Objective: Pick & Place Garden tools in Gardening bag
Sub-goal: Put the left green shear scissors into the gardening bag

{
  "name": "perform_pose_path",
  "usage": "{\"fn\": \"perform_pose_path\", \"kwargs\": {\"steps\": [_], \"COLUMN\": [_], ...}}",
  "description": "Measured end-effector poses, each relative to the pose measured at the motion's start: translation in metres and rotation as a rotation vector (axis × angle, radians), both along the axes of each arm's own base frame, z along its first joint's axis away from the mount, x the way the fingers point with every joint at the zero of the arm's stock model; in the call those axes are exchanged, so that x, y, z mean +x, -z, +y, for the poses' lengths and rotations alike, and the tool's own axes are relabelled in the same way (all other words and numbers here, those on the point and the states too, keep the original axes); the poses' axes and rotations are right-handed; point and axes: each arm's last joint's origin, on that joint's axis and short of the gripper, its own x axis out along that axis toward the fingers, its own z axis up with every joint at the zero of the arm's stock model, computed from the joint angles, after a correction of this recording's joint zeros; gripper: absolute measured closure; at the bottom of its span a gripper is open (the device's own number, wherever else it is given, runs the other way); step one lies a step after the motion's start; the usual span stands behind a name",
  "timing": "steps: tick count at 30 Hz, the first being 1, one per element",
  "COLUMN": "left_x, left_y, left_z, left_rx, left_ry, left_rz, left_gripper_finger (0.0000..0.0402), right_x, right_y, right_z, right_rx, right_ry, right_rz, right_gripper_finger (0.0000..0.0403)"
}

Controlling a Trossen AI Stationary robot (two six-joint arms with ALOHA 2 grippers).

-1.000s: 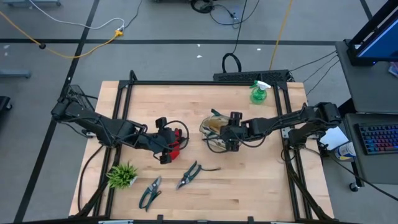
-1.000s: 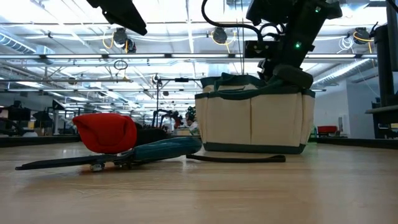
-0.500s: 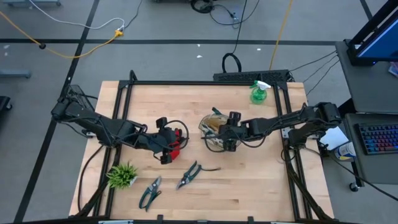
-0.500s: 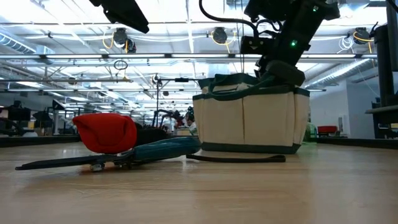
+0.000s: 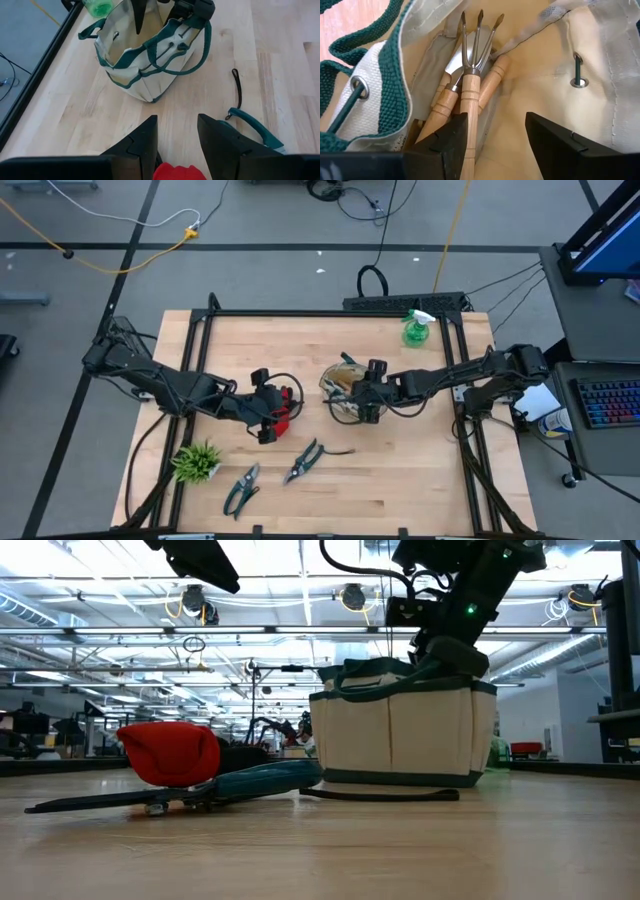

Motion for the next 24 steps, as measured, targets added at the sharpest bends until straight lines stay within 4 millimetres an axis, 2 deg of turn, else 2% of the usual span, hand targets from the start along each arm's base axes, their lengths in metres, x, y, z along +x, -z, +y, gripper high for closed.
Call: {"fn": "perform_pose_path", "kwargs": {"steps": [24], "left_x": [-0.0001], "left_y": [0.0000], "left_z": [0.0000], "left_rx": [0.000], "left_ry": [0.000], "left_rz": [0.000], "left_gripper_finger": [0.0256], "right_x": [0.0046], "right_y": [-0.0028], "right_z": [0.0004], "right_rx": [0.005], "right_ry": [0.002], "right_rz": [-0.058], "right_gripper_finger": [0.0211]}}
